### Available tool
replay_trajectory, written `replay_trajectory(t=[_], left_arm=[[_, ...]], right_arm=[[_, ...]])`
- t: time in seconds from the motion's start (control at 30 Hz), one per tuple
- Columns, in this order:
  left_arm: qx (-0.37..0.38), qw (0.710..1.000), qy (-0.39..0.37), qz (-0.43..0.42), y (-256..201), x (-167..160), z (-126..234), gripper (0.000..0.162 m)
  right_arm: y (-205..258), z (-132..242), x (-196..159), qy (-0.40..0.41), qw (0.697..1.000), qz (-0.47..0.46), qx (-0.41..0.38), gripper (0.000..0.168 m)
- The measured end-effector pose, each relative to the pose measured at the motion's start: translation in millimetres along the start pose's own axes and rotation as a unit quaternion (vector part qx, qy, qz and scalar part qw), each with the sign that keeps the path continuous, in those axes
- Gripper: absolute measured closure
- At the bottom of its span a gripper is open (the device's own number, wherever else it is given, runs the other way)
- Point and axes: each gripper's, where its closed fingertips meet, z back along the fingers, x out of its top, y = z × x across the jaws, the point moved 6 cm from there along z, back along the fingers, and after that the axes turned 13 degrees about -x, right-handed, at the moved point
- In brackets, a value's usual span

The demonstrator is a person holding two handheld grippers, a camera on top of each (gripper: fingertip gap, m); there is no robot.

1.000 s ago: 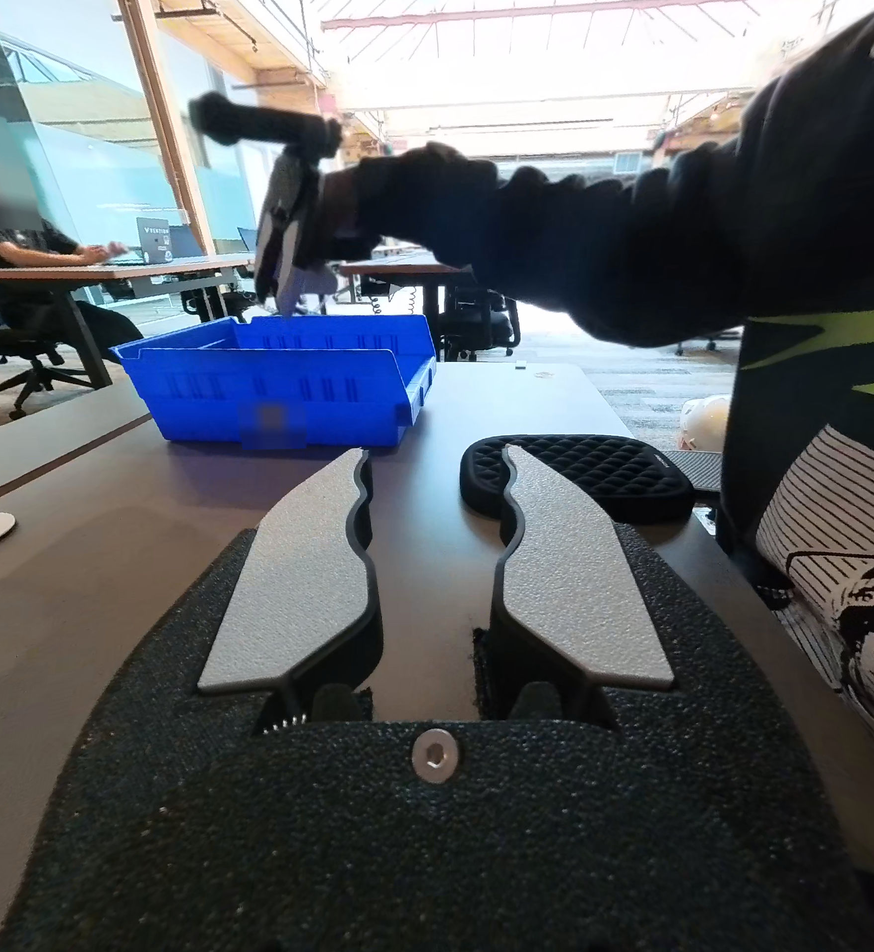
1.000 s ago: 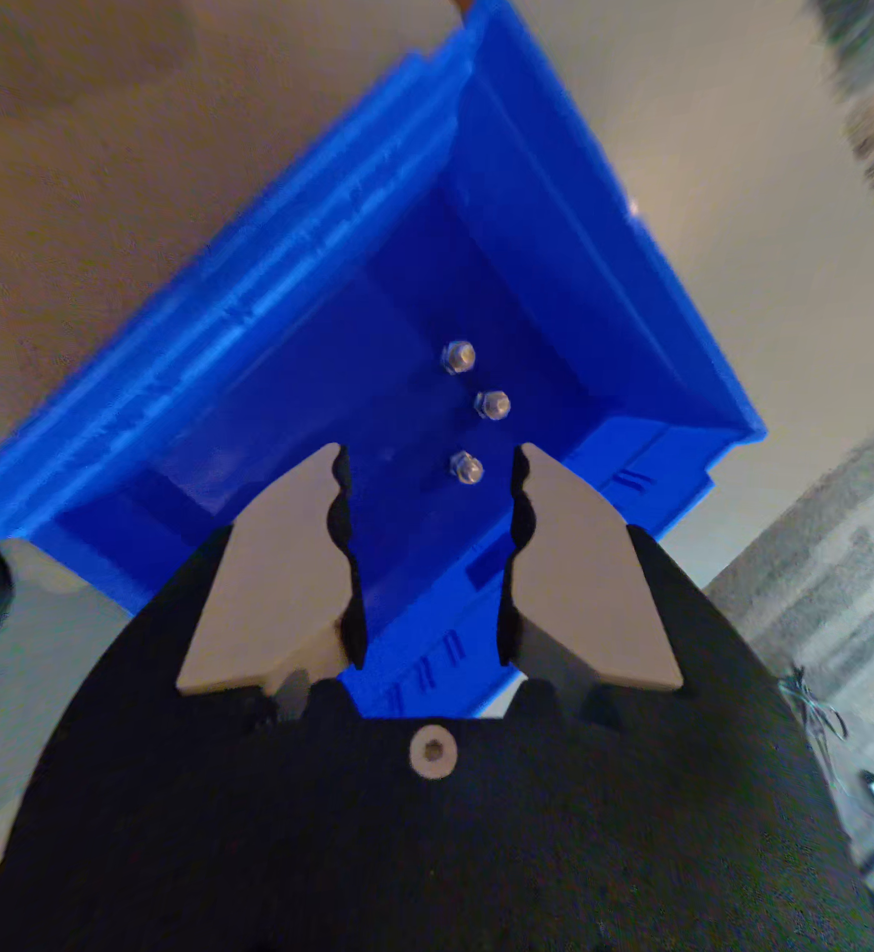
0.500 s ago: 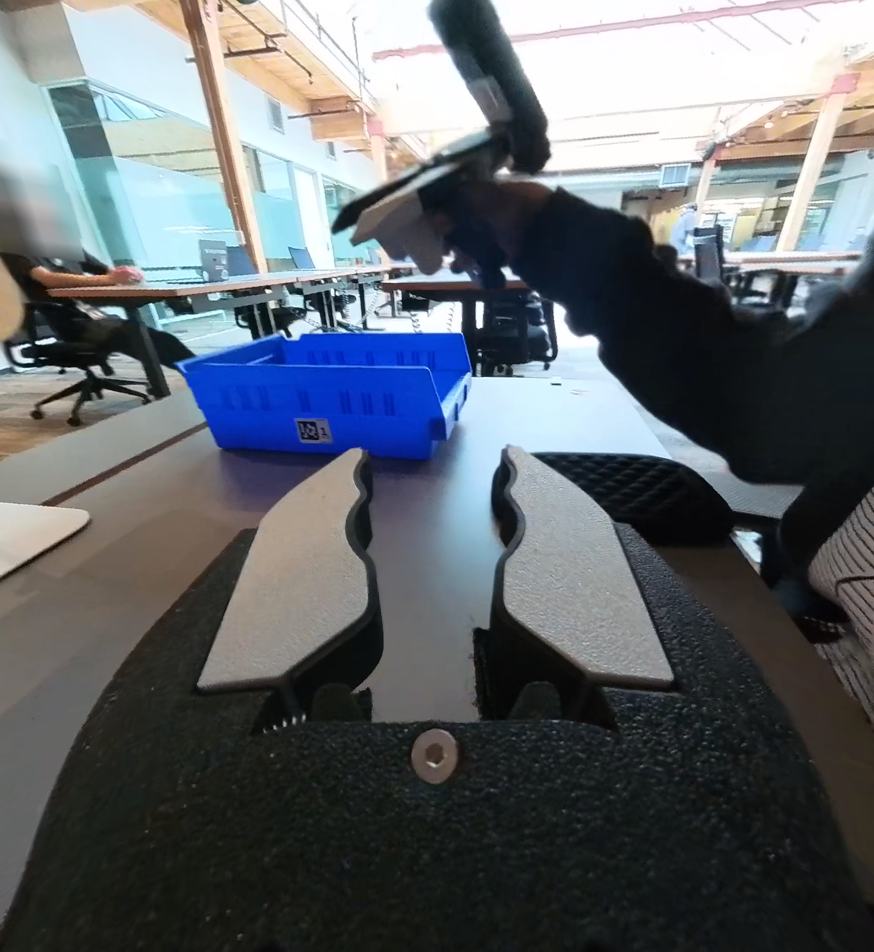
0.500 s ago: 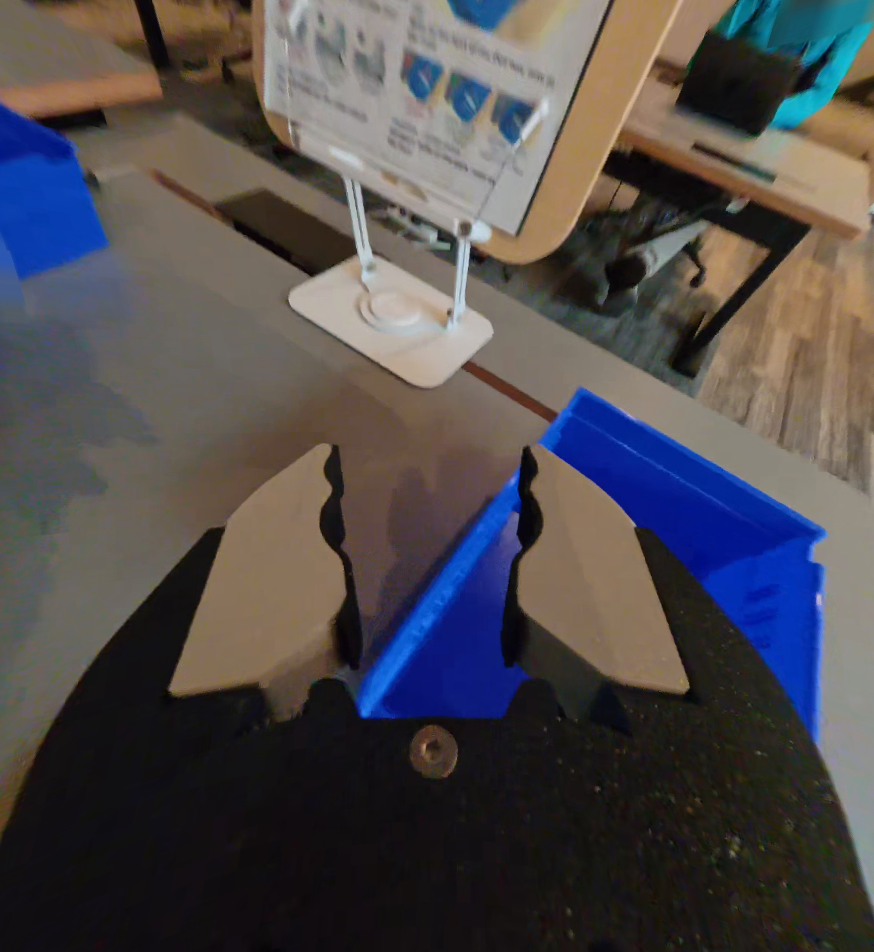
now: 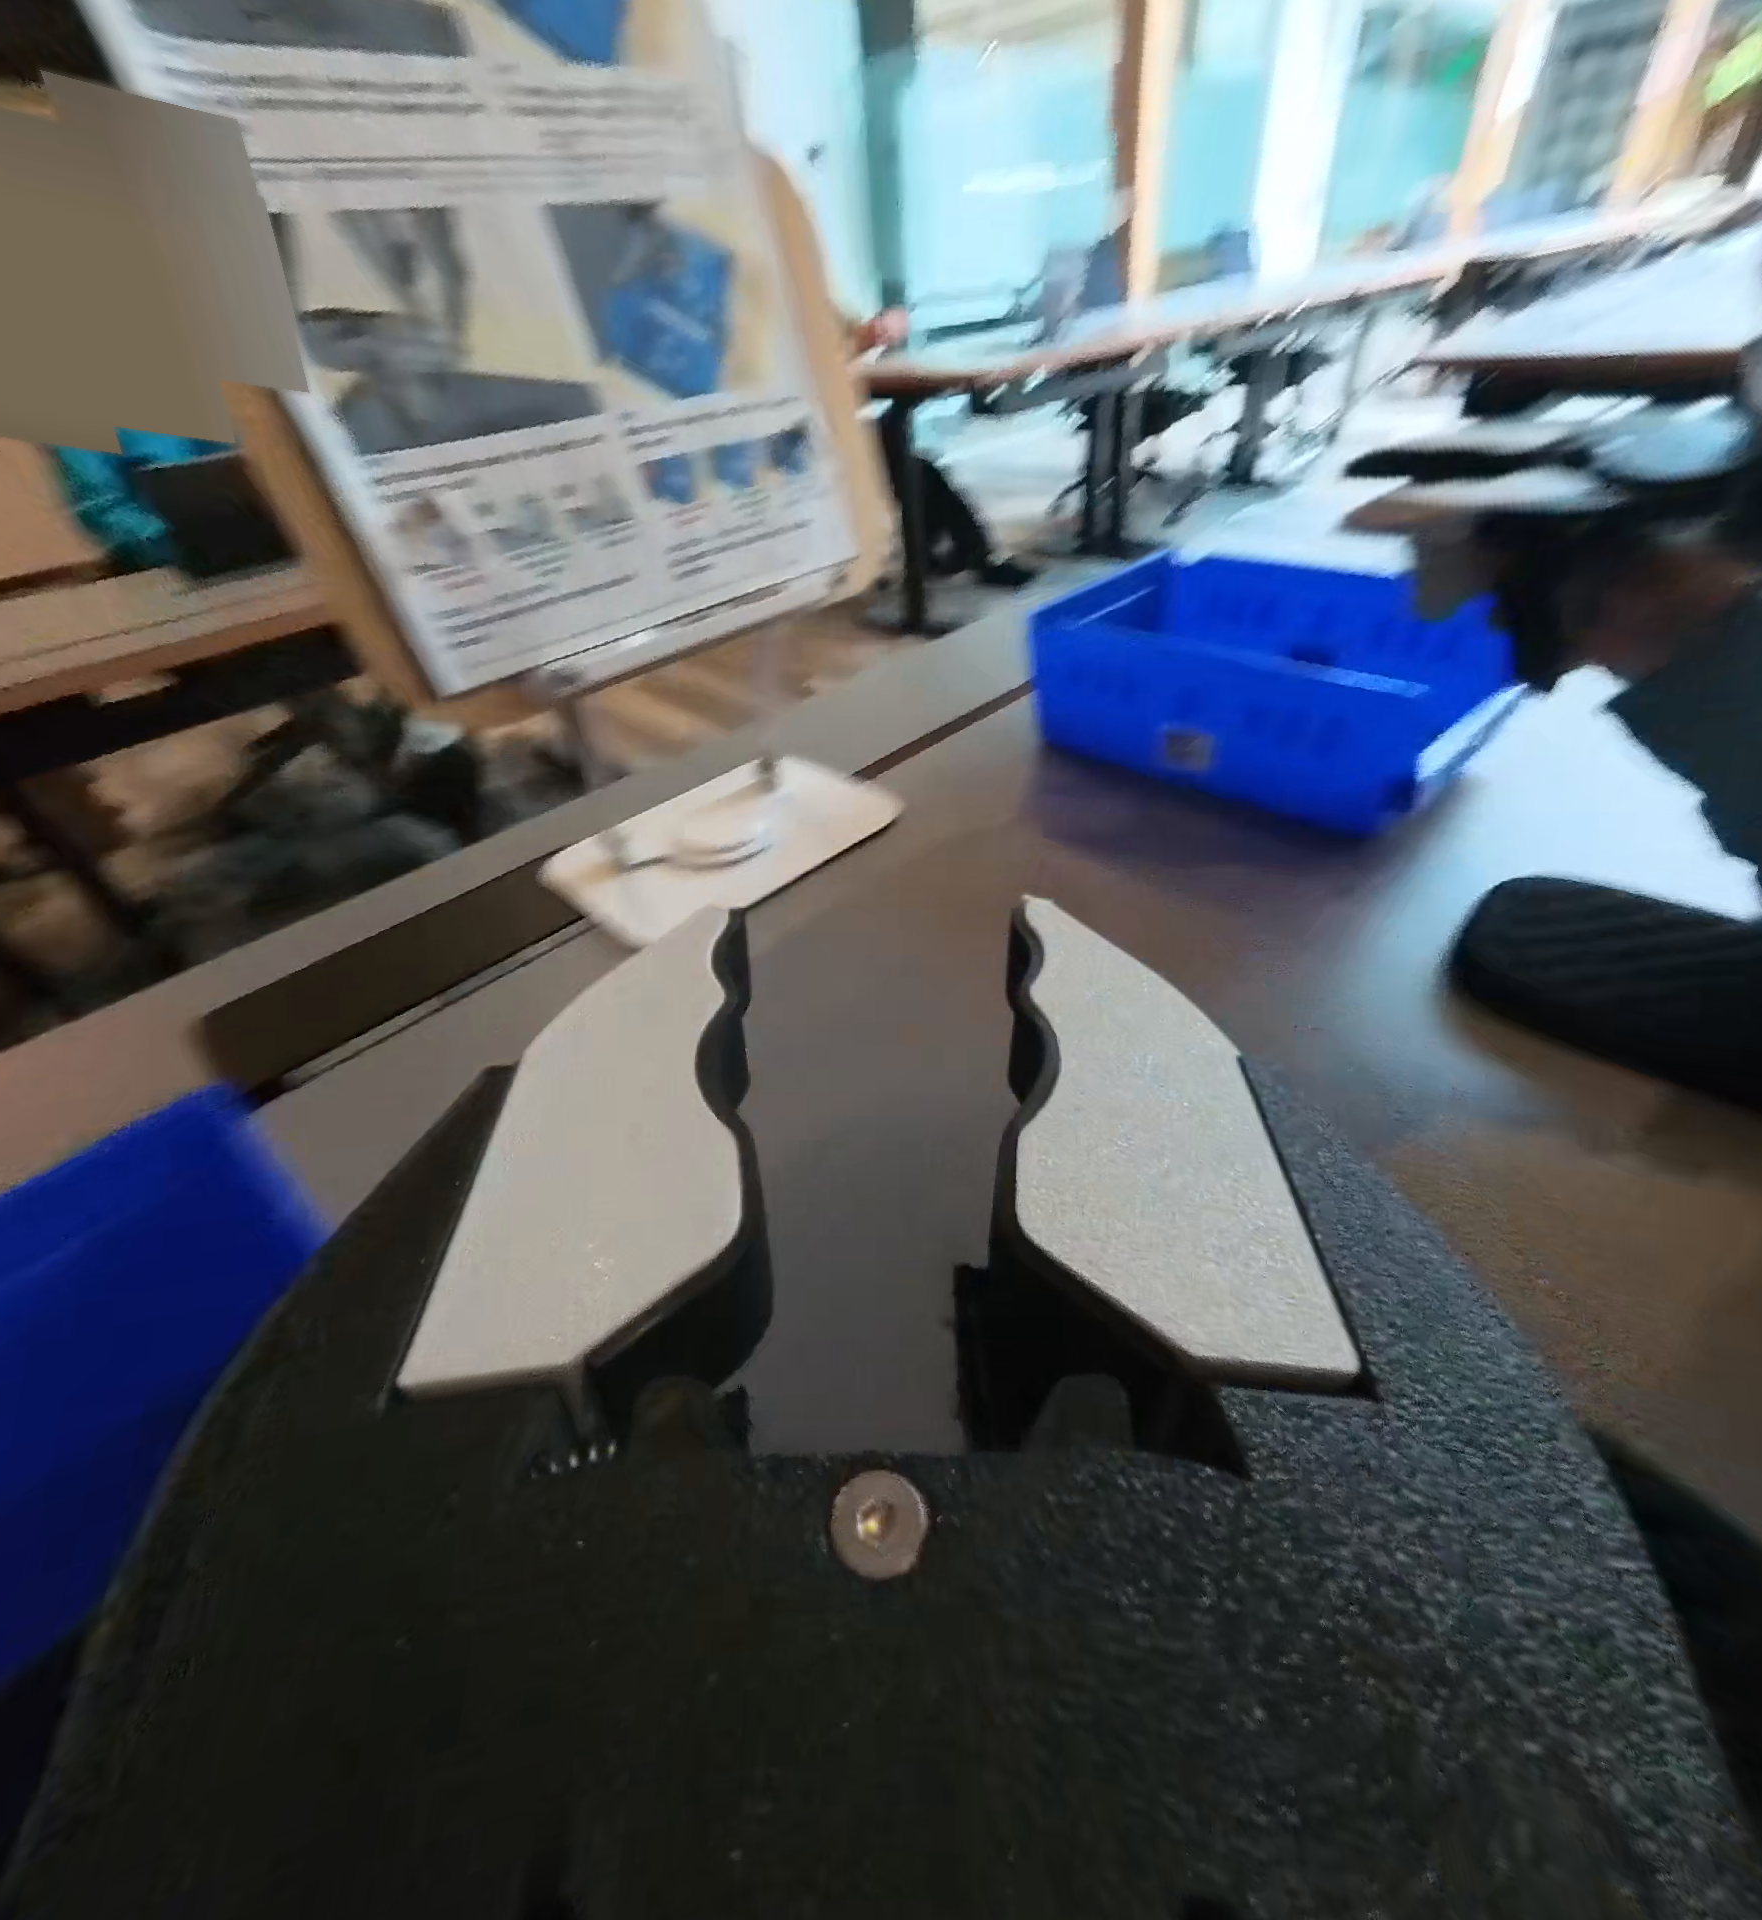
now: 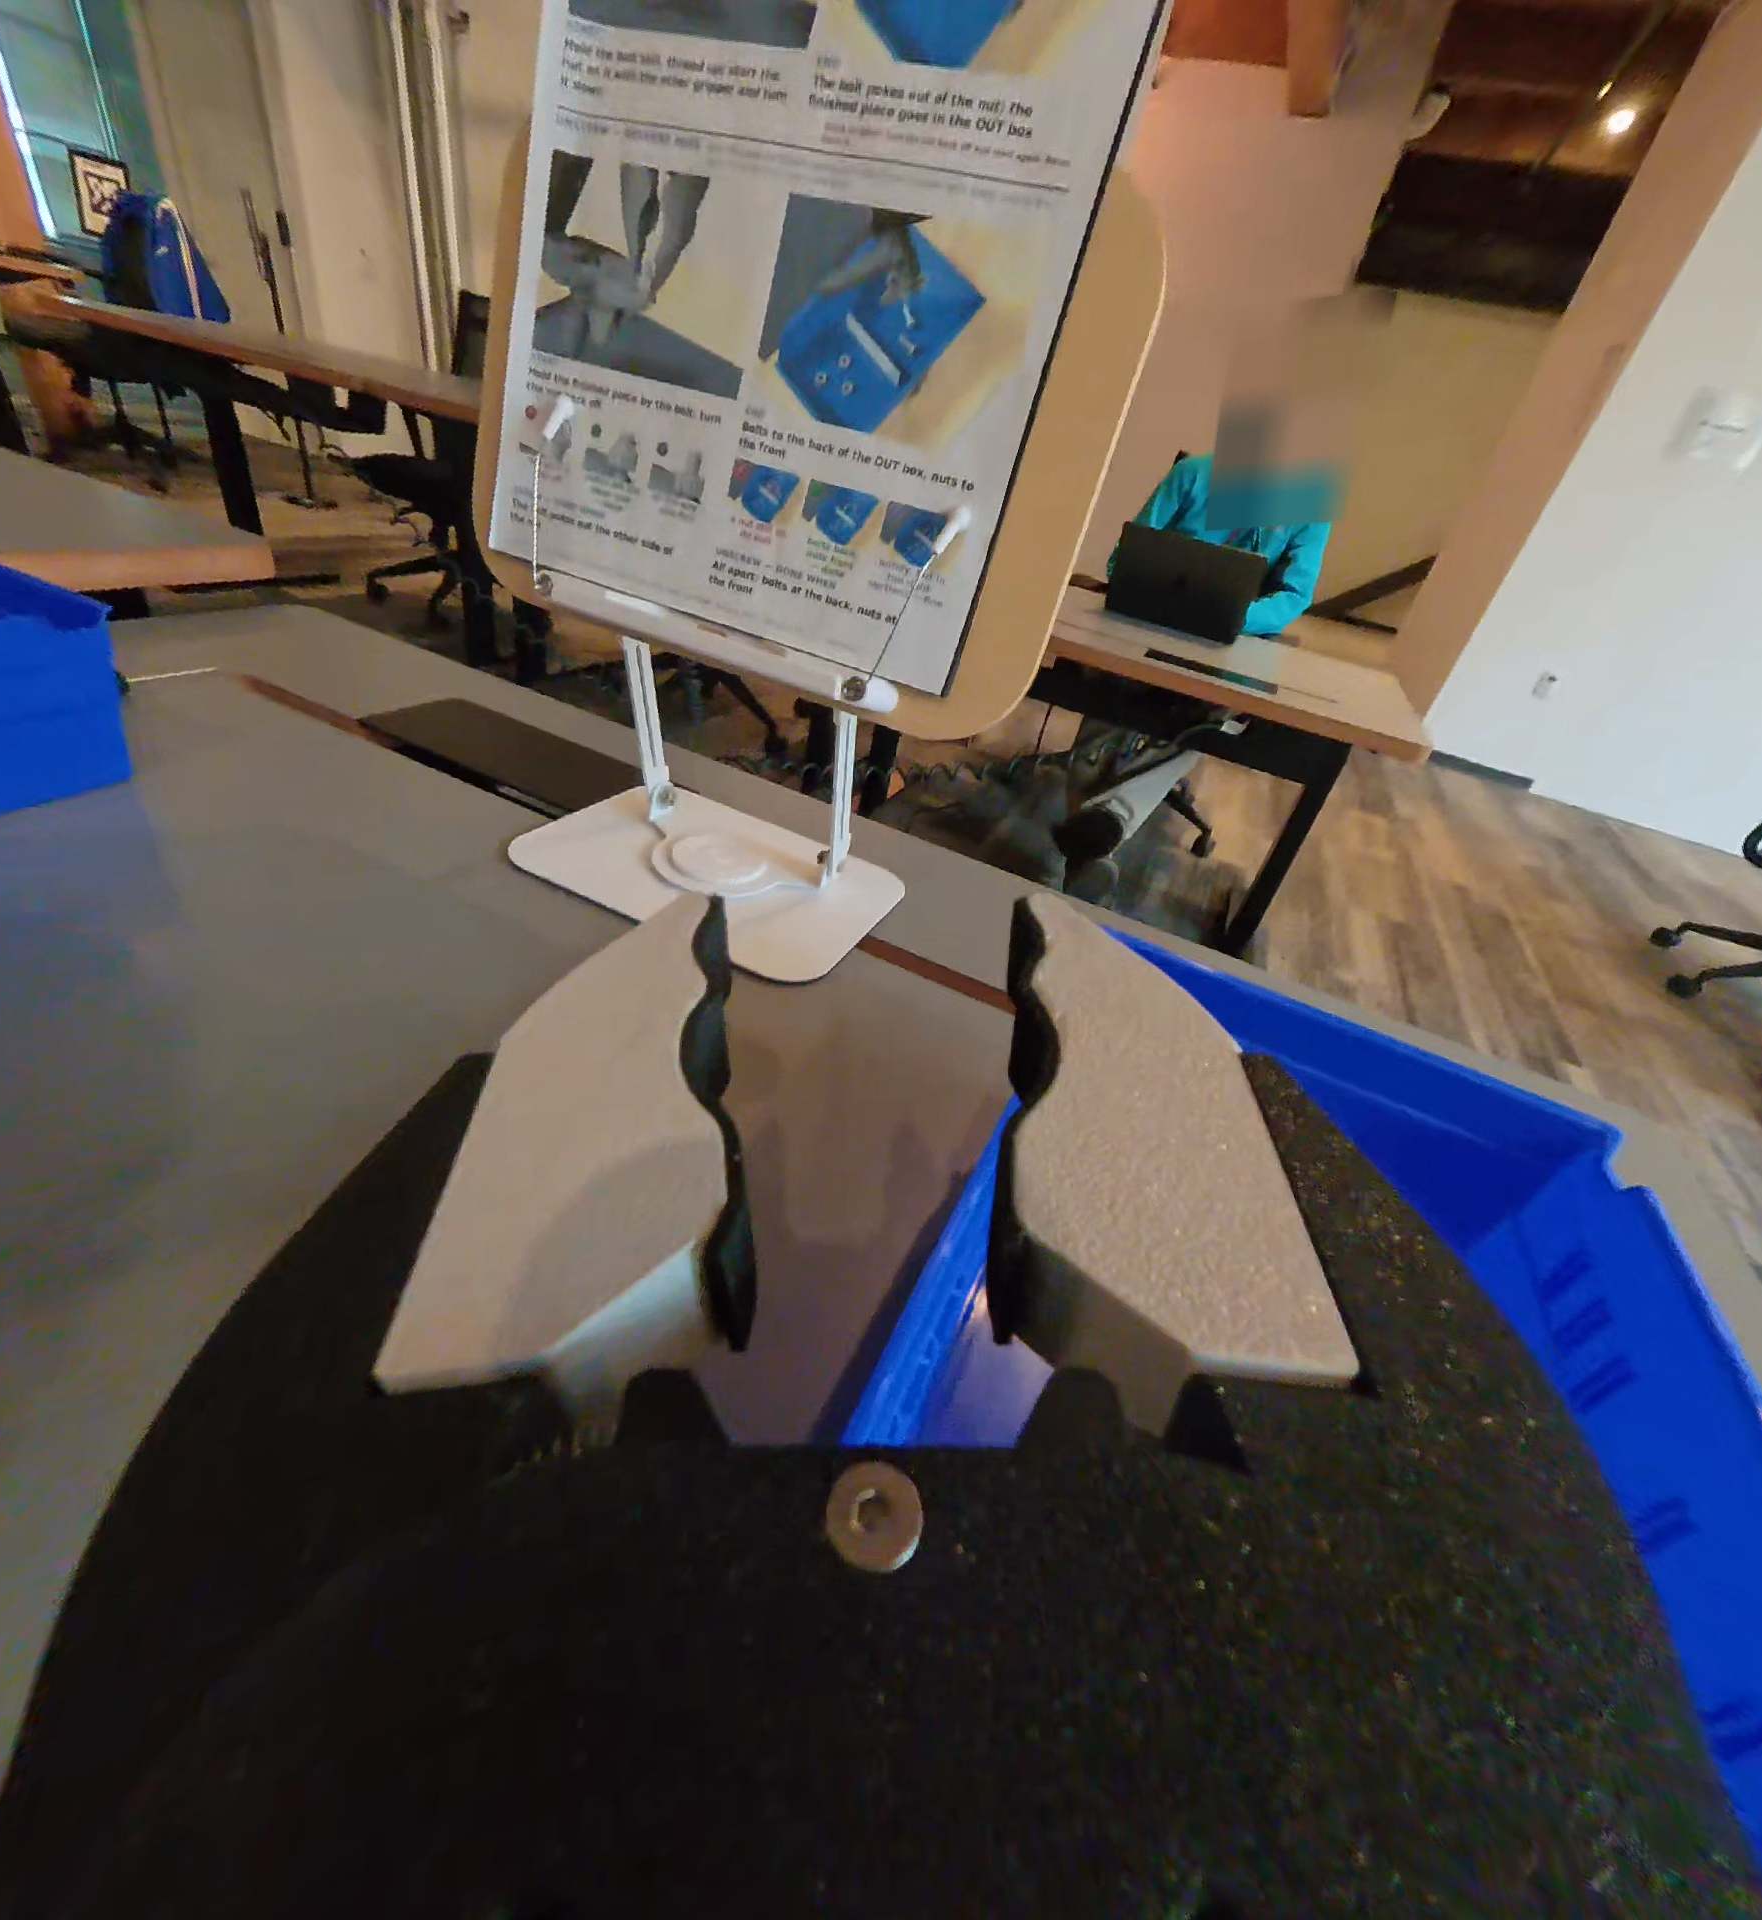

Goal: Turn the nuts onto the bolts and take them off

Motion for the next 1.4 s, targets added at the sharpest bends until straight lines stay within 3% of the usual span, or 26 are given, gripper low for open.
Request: replay_trajectory(t=[0.13, 0.27, 0.53, 0.77, 0.97, 1.07, 1.13, 1.3, 1.4], left_arm=[[0.090, 0.988, 0.123, 0.000, 46, 0, 63, 0.117], [0.108, 0.958, 0.255, 0.070, 82, -31, 102, 0.118], [0.087, 0.892, 0.418, 0.148, 118, -109, 106, 0.117], [0.046, 0.870, 0.458, 0.176, 127, -145, 85, 0.120], [0.033, 0.863, 0.469, 0.184, 128, -156, 81, 0.124], [0.027, 0.863, 0.470, 0.182, 128, -158, 80, 0.133], [0.026, 0.864, 0.470, 0.177, 128, -158, 80, 0.152], [0.025, 0.859, 0.485, 0.164, 127, -151, 85, 0.152], [0.026, 0.857, 0.494, 0.147, 124, -128, 90, 0.152]], right_arm=[[3, 1, -3, 0.013, 1.000, 0.021, -0.001, 0.117], [8, 1, -3, 0.019, 0.999, 0.036, 0.005, 0.116], [11, 4, 2, 0.013, 0.999, 0.047, 0.006, 0.117], [9, 3, -2, 0.023, 0.998, 0.058, -0.001, 0.117], [10, 3, -3, 0.024, 0.998, 0.061, 0.000, 0.116], [10, 2, -3, 0.025, 0.998, 0.063, 0.000, 0.116], [10, 2, -3, 0.025, 0.998, 0.063, 0.001, 0.116], [10, 2, -3, 0.024, 0.998, 0.064, 0.002, 0.116], [11, 2, -4, 0.030, 0.997, 0.068, 0.004, 0.116]])
